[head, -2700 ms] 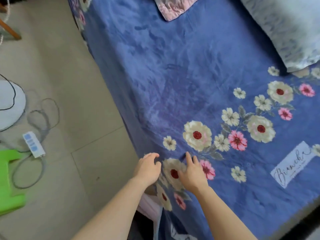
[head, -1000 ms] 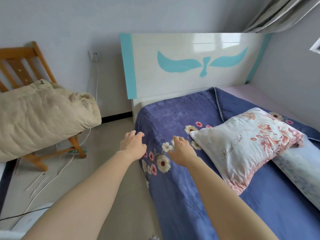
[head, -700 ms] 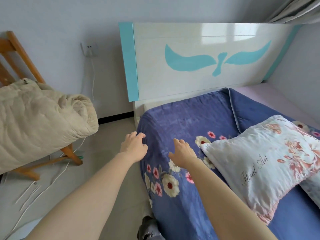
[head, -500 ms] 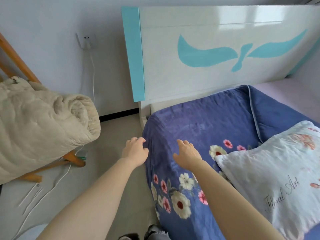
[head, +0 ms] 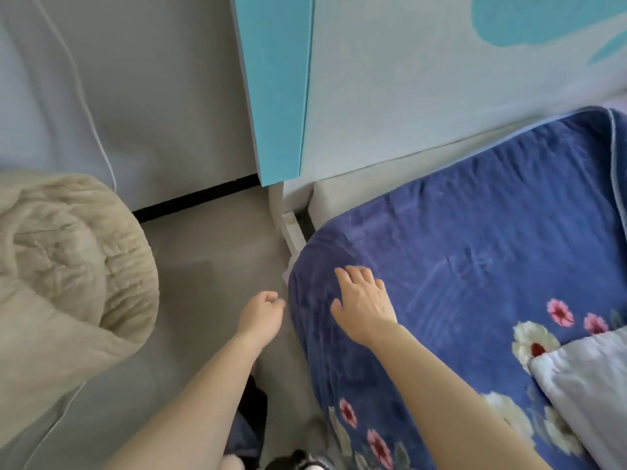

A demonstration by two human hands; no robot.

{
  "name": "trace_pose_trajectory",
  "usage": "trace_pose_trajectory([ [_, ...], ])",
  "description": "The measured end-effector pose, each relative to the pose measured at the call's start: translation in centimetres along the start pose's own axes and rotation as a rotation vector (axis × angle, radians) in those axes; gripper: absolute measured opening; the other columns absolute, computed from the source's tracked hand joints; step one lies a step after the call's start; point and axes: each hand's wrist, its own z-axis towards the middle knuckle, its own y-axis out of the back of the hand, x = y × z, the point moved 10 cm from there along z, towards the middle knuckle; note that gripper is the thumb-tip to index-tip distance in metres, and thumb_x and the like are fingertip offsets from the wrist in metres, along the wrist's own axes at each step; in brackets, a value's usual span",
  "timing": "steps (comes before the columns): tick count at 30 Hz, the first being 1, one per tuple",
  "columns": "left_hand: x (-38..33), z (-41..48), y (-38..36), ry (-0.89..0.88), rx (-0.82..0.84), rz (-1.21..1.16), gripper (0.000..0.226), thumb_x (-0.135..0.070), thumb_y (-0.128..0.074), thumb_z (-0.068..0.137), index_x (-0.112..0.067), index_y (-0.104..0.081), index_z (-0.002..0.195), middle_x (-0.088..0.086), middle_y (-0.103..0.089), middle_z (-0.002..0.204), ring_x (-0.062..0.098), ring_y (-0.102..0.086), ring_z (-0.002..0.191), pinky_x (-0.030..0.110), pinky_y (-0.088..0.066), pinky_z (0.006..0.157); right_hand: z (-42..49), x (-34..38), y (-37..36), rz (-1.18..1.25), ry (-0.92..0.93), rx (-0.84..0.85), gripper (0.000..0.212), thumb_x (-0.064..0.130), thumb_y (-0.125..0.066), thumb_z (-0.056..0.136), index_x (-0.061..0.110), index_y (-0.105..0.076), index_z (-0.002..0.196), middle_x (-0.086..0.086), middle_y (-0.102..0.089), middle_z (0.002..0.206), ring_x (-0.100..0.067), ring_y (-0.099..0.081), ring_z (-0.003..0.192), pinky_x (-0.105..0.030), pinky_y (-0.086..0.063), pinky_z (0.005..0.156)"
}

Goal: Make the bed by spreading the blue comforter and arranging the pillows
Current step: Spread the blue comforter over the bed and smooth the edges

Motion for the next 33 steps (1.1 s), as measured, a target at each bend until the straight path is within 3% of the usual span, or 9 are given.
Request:
trace_pose_trajectory([
  [2,1.9,5.0,-1.1,0.036,0.003,-0.003,0.016,-0.016,-0.047,0.092,-0.020,-0.055,0.079,0.006,-0.049,0.087,0.022,-0.047,0.084,0.030,-0.035,0.075,4.2,0.7,-1.6,-0.084,0.047,-0.018,0.053,0.025,-0.037,0.100,0.018,-0.023,0.151,-0.003,-0.017,0.161,-0.024,-0.007,0.149,-0.042,-0.015,0.116],
  [4,3.3,9.2,-2.4,0.103,0.025,-0.016,0.015,-0.014,-0.045,0.093,-0.015,-0.054,0.081,0.012,-0.052,0.084,0.025,-0.048,0.082,0.031,-0.036,0.073,7.9,0.9,-2.4,-0.156,0.091,-0.071,0.051,0.026,-0.035,0.101,0.022,-0.025,0.151,-0.003,-0.010,0.163,-0.024,0.000,0.150,-0.045,-0.010,0.117],
  [8,5.9,17.1,-5.5,0.189,0.040,-0.075,0.033,-0.015,-0.043,0.096,-0.016,-0.057,0.126,0.013,-0.061,0.127,0.036,-0.057,0.115,0.041,-0.048,0.098,14.2,0.4,-3.1,-0.308,0.161,-0.234,0.049,0.027,-0.044,0.098,0.017,-0.038,0.145,-0.008,-0.029,0.157,-0.027,-0.014,0.148,-0.054,-0.006,0.113],
  [11,5.6,22.0,-8.2,0.064,0.083,0.028,0.049,-0.004,-0.044,0.091,-0.017,-0.046,0.138,0.009,-0.055,0.135,0.033,-0.055,0.119,0.039,-0.047,0.098,17.1,-0.2,-3.9,-0.409,0.168,-0.336,0.045,0.023,-0.055,0.087,0.009,-0.055,0.130,-0.010,-0.051,0.140,-0.029,-0.036,0.139,-0.056,-0.015,0.107],
  [15,3.8,24.5,-13.4,-0.159,0.277,0.274,0.011,-0.009,-0.049,0.089,-0.013,-0.058,0.093,0.007,-0.062,0.092,0.030,-0.062,0.093,0.029,-0.042,0.072,17.9,-0.2,-4.3,-0.467,0.207,-0.489,0.022,0.019,-0.049,0.078,0.010,-0.062,0.093,-0.007,-0.062,0.114,-0.029,-0.047,0.129,-0.054,-0.017,0.100],
  [18,5.0,24.6,-14.4,-0.208,0.386,0.510,0.011,-0.022,-0.058,0.085,-0.012,-0.061,0.088,0.010,-0.065,0.087,0.031,-0.064,0.089,0.029,-0.042,0.068,17.6,0.1,-4.0,-0.417,0.241,-0.586,0.011,0.010,-0.051,0.080,0.012,-0.059,0.087,-0.004,-0.062,0.102,-0.027,-0.053,0.117,-0.052,-0.019,0.099],
  [26,-3.3,28.0,1.6,-0.500,-0.139,0.580,0.010,-0.009,-0.066,0.080,-0.006,-0.068,0.090,0.026,-0.071,0.089,0.042,-0.067,0.089,0.042,-0.048,0.068,20.0,0.2,3.3,-0.189,0.148,-0.907,0.013,0.007,-0.063,0.075,0.015,-0.060,0.083,-0.002,-0.060,0.088,-0.021,-0.036,0.092,-0.040,-0.021,0.079],
  [30,2.1,30.7,-6.1,-0.110,-0.051,0.238,0.028,-0.010,-0.058,0.087,-0.003,-0.051,0.113,0.030,-0.063,0.109,0.042,-0.063,0.095,0.047,-0.052,0.076,22.4,0.8,0.3,-0.305,0.202,-0.785,0.014,0.010,-0.051,0.079,0.016,-0.062,0.082,-0.003,-0.063,0.093,-0.025,-0.053,0.100,-0.043,-0.022,0.088],
  [33,4.0,29.3,-12.1,0.240,0.142,-0.275,0.024,-0.009,-0.051,0.092,-0.011,-0.048,0.116,0.026,-0.061,0.113,0.029,-0.061,0.083,0.044,-0.056,0.063,22.0,-0.1,0.7,-0.119,0.239,-0.731,0.024,0.023,-0.056,0.077,0.017,-0.067,0.098,0.000,-0.063,0.112,-0.024,-0.053,0.111,-0.040,-0.023,0.090],
])
